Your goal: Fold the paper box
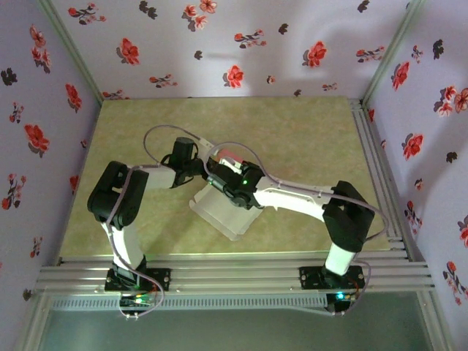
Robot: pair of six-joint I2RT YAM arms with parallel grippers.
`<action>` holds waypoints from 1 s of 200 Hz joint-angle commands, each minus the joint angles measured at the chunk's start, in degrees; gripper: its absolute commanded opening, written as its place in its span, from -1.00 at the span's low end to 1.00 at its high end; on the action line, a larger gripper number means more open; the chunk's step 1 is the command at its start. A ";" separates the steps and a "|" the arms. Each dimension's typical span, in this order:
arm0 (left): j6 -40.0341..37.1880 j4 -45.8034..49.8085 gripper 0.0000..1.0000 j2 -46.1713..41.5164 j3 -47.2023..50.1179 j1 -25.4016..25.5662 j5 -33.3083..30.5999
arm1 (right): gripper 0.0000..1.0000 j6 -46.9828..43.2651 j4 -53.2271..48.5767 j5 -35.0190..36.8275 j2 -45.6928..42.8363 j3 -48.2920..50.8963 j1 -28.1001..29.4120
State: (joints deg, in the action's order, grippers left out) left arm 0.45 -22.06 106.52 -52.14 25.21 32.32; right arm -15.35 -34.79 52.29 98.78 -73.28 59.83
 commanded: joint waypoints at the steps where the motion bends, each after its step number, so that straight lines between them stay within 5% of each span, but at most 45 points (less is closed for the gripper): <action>1: -0.80 -0.88 -0.81 -1.22 1.77 0.83 0.38 | -0.67 7.26 -3.51 -8.28 -3.72 -3.89 -0.94; 60: -0.94 -4.07 -0.79 -2.08 3.25 2.21 -1.47 | -0.13 18.34 -4.75 -28.57 -11.64 -4.98 -7.22; 123: -0.62 -8.70 -0.73 -4.16 5.03 4.28 -6.38 | 0.10 28.53 -0.28 -48.78 -18.95 -2.76 -15.49; 171: -1.24 -18.54 -0.62 -5.09 9.04 6.43 -8.40 | 0.44 37.10 1.13 -56.75 -12.88 -4.72 -21.30; 200: -1.46 -20.05 -0.59 -5.05 9.78 6.56 -7.29 | 0.33 40.47 7.51 -64.18 -8.89 -1.49 -24.98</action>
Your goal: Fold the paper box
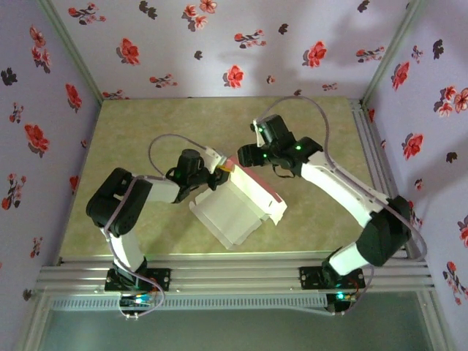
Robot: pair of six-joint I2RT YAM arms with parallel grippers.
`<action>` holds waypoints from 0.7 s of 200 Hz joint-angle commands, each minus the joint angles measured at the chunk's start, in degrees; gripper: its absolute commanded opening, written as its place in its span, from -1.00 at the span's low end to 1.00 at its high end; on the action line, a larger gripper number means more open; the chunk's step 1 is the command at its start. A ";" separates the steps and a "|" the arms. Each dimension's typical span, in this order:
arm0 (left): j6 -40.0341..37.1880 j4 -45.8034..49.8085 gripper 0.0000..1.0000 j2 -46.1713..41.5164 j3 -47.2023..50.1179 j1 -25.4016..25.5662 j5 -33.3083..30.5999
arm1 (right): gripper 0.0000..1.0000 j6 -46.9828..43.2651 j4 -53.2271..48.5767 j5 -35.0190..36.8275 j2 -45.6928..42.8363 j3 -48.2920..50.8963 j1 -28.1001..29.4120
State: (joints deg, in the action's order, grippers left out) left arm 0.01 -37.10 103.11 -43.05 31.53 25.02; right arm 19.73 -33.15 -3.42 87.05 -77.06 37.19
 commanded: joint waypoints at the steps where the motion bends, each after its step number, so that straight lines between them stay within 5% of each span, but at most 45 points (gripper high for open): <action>1: -1.05 -5.00 -0.59 -1.61 0.68 0.27 -0.02 | 0.33 5.49 6.19 -8.81 2.99 2.45 -2.45; 60: -1.33 -4.47 -0.58 -0.99 0.68 0.38 -0.02 | -0.02 8.89 13.52 -11.79 6.03 6.35 -3.94; 140: -1.20 -4.76 -0.57 0.16 0.68 0.45 -0.48 | -0.05 9.34 16.19 -12.91 9.08 7.48 -4.32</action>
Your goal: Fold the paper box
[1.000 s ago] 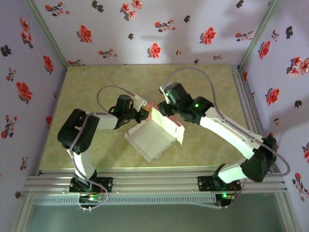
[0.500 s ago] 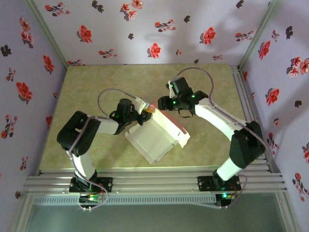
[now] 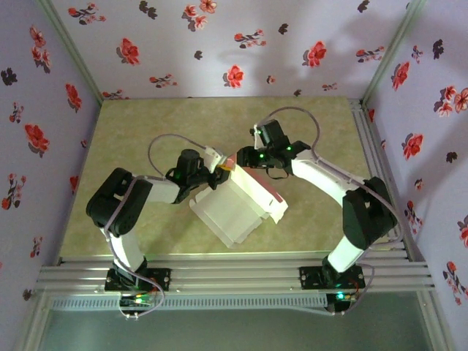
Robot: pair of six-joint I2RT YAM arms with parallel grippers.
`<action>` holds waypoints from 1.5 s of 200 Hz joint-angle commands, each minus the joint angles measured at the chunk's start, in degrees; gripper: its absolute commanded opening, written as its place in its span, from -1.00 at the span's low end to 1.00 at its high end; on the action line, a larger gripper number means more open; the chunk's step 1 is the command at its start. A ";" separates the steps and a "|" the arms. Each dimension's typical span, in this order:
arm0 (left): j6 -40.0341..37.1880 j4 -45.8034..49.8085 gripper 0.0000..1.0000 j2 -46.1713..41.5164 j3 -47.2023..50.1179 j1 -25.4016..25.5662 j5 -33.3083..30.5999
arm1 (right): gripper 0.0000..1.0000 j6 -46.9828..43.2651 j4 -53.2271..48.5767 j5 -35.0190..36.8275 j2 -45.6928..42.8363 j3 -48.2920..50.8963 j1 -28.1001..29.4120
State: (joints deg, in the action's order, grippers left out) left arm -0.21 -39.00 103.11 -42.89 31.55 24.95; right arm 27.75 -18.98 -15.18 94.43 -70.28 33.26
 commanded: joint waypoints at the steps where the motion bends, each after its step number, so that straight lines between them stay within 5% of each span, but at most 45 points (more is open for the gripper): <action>1: -0.96 -2.93 -0.57 0.16 0.48 0.44 -0.42 | -0.05 1.33 2.07 -1.16 1.79 0.69 -0.38; 174: -0.30 5.57 -0.43 -3.01 0.84 -0.26 -1.69 | -0.14 -0.96 -1.17 5.71 5.07 -1.35 3.57; 300: -1.27 8.73 -0.44 -2.58 0.79 0.00 -3.50 | -0.23 10.69 2.18 9.20 1.38 1.90 6.20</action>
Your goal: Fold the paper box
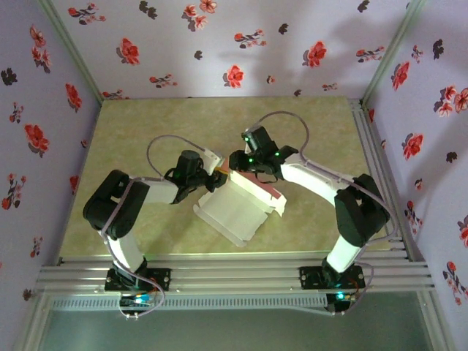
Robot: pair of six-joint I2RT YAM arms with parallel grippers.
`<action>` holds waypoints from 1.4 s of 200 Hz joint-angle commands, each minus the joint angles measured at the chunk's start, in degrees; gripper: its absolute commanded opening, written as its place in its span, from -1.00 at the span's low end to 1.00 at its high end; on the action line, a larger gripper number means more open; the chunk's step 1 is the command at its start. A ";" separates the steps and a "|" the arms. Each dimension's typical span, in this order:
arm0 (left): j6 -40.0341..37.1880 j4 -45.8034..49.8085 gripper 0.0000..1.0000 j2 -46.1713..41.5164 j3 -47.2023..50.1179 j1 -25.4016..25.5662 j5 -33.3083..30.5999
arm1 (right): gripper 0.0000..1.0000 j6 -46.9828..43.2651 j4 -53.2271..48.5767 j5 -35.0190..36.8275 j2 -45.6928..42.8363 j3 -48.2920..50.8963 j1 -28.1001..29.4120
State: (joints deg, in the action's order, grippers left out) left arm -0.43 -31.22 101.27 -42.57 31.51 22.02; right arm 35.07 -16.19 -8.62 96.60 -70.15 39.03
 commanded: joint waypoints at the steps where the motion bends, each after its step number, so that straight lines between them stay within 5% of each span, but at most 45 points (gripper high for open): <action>1: -1.10 1.01 -0.44 -0.73 0.47 0.04 -0.57 | -0.23 3.40 -0.66 2.65 -0.79 1.81 0.43; 173: 1.82 -4.30 -0.70 4.90 -0.68 1.97 -7.90 | -0.37 11.72 5.55 -0.92 -1.50 7.14 0.51; 280: 6.92 -8.15 -0.75 6.72 0.27 4.11 -19.55 | -0.40 15.39 8.45 -1.81 -1.19 8.95 2.10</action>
State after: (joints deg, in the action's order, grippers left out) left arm 3.11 -36.64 105.54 -42.46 34.79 9.58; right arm 48.29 -5.19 -9.10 94.72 -63.59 39.81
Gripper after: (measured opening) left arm 0.126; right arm 0.307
